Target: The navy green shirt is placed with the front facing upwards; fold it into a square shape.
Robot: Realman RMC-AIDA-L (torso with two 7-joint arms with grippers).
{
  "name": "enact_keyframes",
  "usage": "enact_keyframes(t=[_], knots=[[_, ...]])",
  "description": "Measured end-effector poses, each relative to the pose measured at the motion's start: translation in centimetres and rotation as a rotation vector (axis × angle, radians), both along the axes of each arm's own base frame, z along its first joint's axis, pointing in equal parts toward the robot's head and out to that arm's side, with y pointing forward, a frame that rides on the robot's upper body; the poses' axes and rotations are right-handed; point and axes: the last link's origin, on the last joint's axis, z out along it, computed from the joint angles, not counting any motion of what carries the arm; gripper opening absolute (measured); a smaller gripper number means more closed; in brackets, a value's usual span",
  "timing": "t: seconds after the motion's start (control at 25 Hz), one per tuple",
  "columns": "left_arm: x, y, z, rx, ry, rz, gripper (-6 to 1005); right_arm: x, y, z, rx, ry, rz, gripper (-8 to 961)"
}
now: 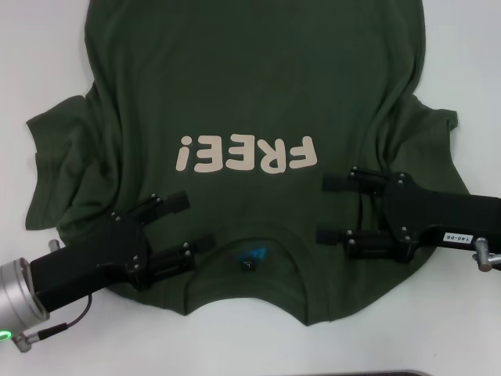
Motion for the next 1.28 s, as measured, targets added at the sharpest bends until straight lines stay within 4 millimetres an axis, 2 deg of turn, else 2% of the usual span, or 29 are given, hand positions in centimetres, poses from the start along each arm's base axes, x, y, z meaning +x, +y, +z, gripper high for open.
enact_keyframes(t=[1.04,1.12,1.28], knots=[[0.1,0.2,0.1,-0.003,-0.005,0.002,840,0.0,0.0,0.0,-0.002,0.0,-0.002,894],[0.2,0.4,0.4,-0.012,-0.031,0.028,841,0.0,0.1,0.0,-0.001,0.0,-0.002,894],[1.0,1.7,2.3,-0.053,-0.16,0.099,841,-0.1,0.1,0.0,-0.002,0.001,0.0,894]])
